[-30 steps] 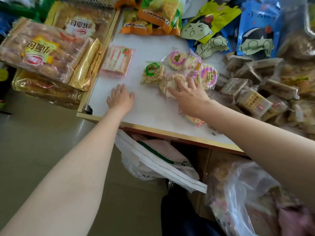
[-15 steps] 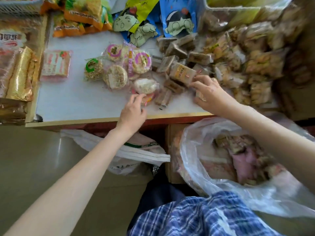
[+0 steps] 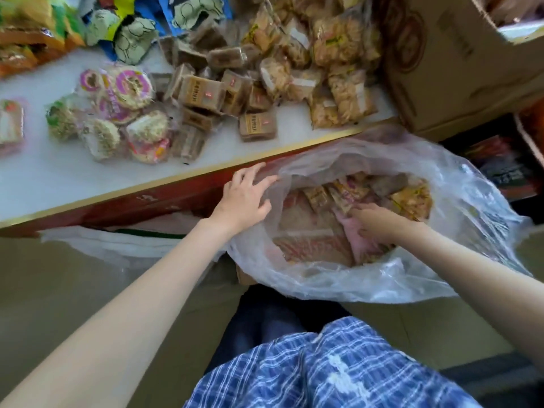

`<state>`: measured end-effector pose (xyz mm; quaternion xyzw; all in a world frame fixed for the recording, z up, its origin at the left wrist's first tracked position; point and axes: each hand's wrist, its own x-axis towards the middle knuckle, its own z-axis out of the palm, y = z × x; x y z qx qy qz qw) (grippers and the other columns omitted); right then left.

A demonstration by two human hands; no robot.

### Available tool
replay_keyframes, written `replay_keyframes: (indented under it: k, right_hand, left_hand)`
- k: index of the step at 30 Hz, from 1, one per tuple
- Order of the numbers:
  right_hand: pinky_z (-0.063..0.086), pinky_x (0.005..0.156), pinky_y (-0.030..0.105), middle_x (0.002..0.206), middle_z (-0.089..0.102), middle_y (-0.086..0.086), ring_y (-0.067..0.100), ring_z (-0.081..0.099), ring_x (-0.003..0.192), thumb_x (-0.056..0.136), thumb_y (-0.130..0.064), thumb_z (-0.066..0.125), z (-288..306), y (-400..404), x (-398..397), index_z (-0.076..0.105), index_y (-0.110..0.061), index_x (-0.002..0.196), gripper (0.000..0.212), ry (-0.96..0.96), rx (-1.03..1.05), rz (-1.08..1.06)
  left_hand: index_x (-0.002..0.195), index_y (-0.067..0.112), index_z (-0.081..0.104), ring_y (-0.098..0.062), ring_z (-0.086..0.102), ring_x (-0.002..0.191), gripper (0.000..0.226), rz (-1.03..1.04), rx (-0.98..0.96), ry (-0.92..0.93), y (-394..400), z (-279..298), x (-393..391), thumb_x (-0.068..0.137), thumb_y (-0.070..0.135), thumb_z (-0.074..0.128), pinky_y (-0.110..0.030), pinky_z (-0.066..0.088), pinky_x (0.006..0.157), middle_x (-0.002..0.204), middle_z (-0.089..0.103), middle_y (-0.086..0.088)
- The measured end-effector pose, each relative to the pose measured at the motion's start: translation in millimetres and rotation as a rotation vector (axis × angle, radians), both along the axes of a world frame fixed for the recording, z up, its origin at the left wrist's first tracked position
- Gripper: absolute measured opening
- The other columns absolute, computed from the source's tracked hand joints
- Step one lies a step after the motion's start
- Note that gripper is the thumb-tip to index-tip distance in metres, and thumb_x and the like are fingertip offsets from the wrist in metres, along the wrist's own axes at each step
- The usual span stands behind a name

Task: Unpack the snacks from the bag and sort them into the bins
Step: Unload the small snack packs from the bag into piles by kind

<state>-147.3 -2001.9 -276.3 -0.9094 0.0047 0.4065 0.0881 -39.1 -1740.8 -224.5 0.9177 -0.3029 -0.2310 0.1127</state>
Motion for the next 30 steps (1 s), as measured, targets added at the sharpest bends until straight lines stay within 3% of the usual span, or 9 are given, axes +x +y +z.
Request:
replay_keyframes:
  k: [5, 7, 11, 14, 16, 17, 20, 26, 30]
  right_hand:
    - [0.036, 0.101, 0.038, 0.154, 0.021, 0.011, 0.03, 0.04, 0.131, 0.09, -0.01, 0.053, -34, 1, -8, 0.004, -0.015, 0.151, 0.079, 0.112, -0.05, 0.146]
    - [0.03, 0.107, 0.047, 0.157, 0.01, 0.009, 0.029, 0.033, 0.135, 0.087, -0.006, 0.056, -42, 5, -12, -0.003, -0.016, 0.151, 0.088, 0.125, -0.074, 0.143]
    - [0.035, 0.102, 0.051, 0.158, -0.001, 0.008, 0.033, 0.047, 0.123, 0.088, -0.002, 0.05, -51, 7, -18, 0.014, -0.019, 0.15, 0.074, 0.074, -0.119, 0.226]
    - [0.041, 0.099, 0.045, 0.155, 0.018, 0.01, 0.035, 0.055, 0.115, 0.094, -0.006, 0.041, -58, 11, -22, 0.01, -0.016, 0.151, 0.065, -0.043, -0.215, 0.299]
    - [0.046, 0.092, 0.04, 0.144, 0.038, 0.008, 0.03, 0.058, 0.112, 0.093, -0.008, 0.045, -57, 8, -22, 0.013, -0.01, 0.15, 0.066, -0.144, -0.181, 0.223]
    - [0.047, 0.089, 0.039, 0.139, 0.043, 0.009, 0.03, 0.058, 0.111, 0.09, -0.01, 0.05, -53, 5, -18, 0.028, -0.009, 0.146, 0.061, -0.191, -0.089, 0.142]
    - [0.042, 0.079, 0.029, 0.111, 0.055, 0.011, 0.031, 0.057, 0.102, 0.081, -0.007, 0.065, -28, 1, -5, 0.064, -0.002, 0.101, 0.021, -0.343, 0.327, -0.231]
    - [0.033, 0.06, 0.023, 0.073, 0.046, -0.002, 0.01, 0.041, 0.062, 0.078, -0.02, 0.074, 22, 26, 14, 0.056, -0.008, 0.071, 0.024, -0.543, 0.582, -0.49]
    - [0.033, 0.061, 0.014, 0.075, 0.045, -0.006, 0.004, 0.04, 0.067, 0.076, -0.011, 0.074, 49, 33, 29, 0.044, -0.018, 0.077, 0.031, -0.671, 0.646, -0.592]
  left_hand:
    - [0.146, 0.031, 0.027, -0.031, 0.011, 0.141, 0.057, 0.043, 0.145, 0.034, -16, -13, -15, 0.093, 0.025, 0.046, -0.05, 0.02, 0.11, 0.157, 0.01, -0.006]
    - [0.147, 0.031, 0.024, -0.032, 0.011, 0.141, 0.059, 0.082, 0.177, 0.06, -16, -15, -18, 0.093, 0.024, 0.046, -0.051, 0.021, 0.11, 0.157, 0.01, -0.006]
    - [0.147, 0.031, 0.021, -0.033, 0.012, 0.141, 0.059, 0.104, 0.228, 0.081, -12, -17, -27, 0.094, 0.025, 0.046, -0.052, 0.02, 0.109, 0.157, 0.009, -0.006]
    - [0.147, 0.031, 0.022, -0.032, 0.011, 0.141, 0.058, 0.125, 0.212, 0.081, -7, -16, -30, 0.094, 0.023, 0.044, -0.051, 0.02, 0.109, 0.157, 0.01, -0.006]
    - [0.147, 0.031, 0.022, -0.032, 0.012, 0.141, 0.058, 0.134, 0.203, 0.081, -4, -16, -30, 0.094, 0.023, 0.044, -0.051, 0.021, 0.109, 0.156, 0.011, -0.006]
    - [0.148, 0.031, 0.022, -0.033, 0.012, 0.14, 0.058, 0.144, 0.196, 0.08, -3, -17, -29, 0.094, 0.023, 0.044, -0.05, 0.022, 0.109, 0.156, 0.011, -0.007]
    - [0.148, 0.03, 0.023, -0.034, 0.013, 0.14, 0.059, 0.205, 0.174, 0.114, -1, -19, -29, 0.094, 0.023, 0.045, -0.05, 0.022, 0.11, 0.156, 0.013, -0.008]
    - [0.148, 0.028, 0.023, -0.034, 0.014, 0.141, 0.059, 0.225, 0.154, 0.137, 0, -15, -34, 0.094, 0.023, 0.046, -0.049, 0.023, 0.11, 0.156, 0.014, -0.009]
    - [0.146, 0.027, 0.027, -0.035, 0.02, 0.138, 0.057, 0.287, 0.111, 0.103, 13, -13, -34, 0.092, 0.021, 0.047, -0.048, 0.027, 0.108, 0.154, 0.019, -0.008]
